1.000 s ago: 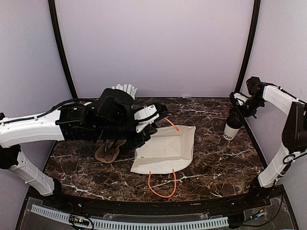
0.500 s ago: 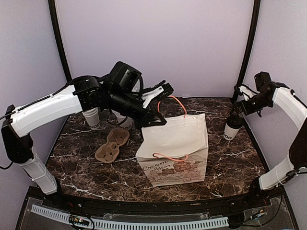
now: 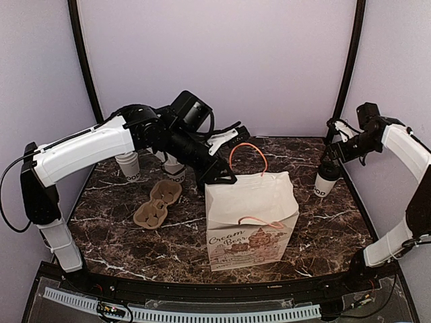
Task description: Pack the takeout coffee
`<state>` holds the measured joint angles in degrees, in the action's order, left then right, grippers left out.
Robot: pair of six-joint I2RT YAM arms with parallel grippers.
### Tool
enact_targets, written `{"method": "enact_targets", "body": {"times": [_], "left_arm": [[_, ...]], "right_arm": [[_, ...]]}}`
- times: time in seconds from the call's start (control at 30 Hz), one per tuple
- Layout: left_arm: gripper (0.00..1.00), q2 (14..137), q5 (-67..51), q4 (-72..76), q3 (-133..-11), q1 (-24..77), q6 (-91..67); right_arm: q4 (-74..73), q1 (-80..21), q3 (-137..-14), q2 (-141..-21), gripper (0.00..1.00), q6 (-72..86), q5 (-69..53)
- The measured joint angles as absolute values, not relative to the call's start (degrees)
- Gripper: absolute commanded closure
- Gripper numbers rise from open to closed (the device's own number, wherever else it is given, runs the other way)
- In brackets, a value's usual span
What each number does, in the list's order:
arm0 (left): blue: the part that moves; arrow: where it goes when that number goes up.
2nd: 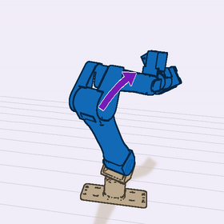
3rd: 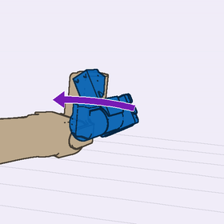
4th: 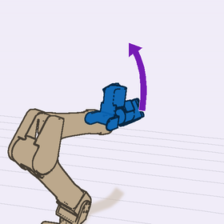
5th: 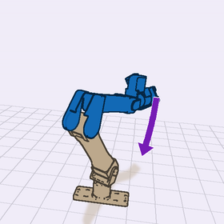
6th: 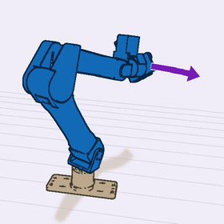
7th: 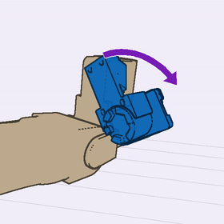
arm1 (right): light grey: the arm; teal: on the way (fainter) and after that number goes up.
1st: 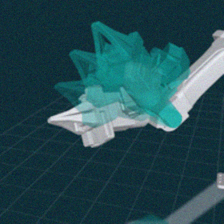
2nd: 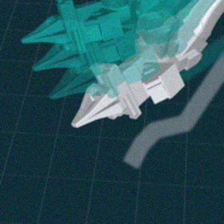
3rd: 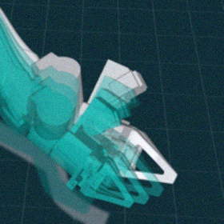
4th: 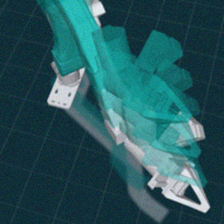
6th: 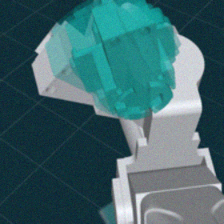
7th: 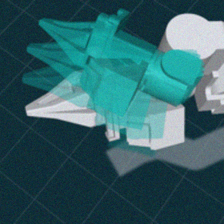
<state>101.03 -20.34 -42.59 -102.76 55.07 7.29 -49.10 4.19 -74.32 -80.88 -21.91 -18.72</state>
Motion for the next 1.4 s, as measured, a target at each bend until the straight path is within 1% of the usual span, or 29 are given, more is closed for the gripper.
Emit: {"method": "enact_targets", "body": {"times": [0.03,0.1,0.23,0.3,0.37,0.53,0.6,0.67,0.7,0.73,0.83,0.93,1.2,1.4], "left_arm": [[0.50,101.03,-19.66,-42.89,-102.98,55.00,7.35],[0.45,100.92,-17.45,-43.35,-103.20,54.89,7.27],[0.39,99.35,-12.40,-43.48,-102.43,54.85,7.92],[0.36,96.49,-9.85,-43.40,-100.51,54.85,7.86],[0.35,91.26,-6.74,-43.22,-96.95,54.76,7.42],[0.39,76.90,-0.40,-43.05,-88.27,52.12,3.60],[0.43,73.06,0.73,-42.92,-84.42,49.76,1.26],[0.55,71.46,1.19,-42.92,-80.36,47.29,-1.02],[0.65,71.46,1.13,-42.92,-78.74,46.04,-2.04],[0.69,71.85,0.86,-42.76,-76.71,44.73,-3.07],[0.70,74.94,-1.89,-42.19,-70.91,40.18,-5.85],[0.69,78.83,-4.54,-41.89,-68.53,36.62,-7.68],[0.68,88.71,-5.50,-40.86,-69.28,33.91,-8.29],[0.72,94.24,-6.63,-40.58,-70.65,31.79,-8.16]], "right_arm": [[-49.06,4.19,-74.17,-80.88,0.01,-21.91,-18.96],[-48.95,4.19,-74.00,-80.88,0.01,-21.89,-19.57],[-48.86,4.19,-73.97,-80.88,0.01,-21.85,-20.27],[-48.82,4.19,-73.97,-80.88,0.01,-21.80,-20.82],[-48.64,4.19,-73.97,-80.86,0.01,-21.78,-21.47],[-47.35,4.16,-73.41,-79.57,0.01,-21.78,-24.60],[-46.63,3.99,-72.84,-78.70,0.01,-21.78,-26.20],[-46.06,3.60,-72.40,-78.26,0.01,-21.78,-27.53],[-45.76,3.33,-72.12,-78.15,0.01,-21.85,-28.14],[-45.41,3.01,-71.72,-78.15,0.01,-21.89,-28.99],[-43.88,2.22,-69.91,-78.06,0.01,-21.93,-31.90],[-41.85,1.87,-66.65,-76.51,0.01,-21.93,-34.83],[-35.40,1.87,-59.16,-65.80,0.01,-22.17,-40.03],[-31.66,1.87,-55.18,-65.69,0.01,-22.17,-43.70]]}}
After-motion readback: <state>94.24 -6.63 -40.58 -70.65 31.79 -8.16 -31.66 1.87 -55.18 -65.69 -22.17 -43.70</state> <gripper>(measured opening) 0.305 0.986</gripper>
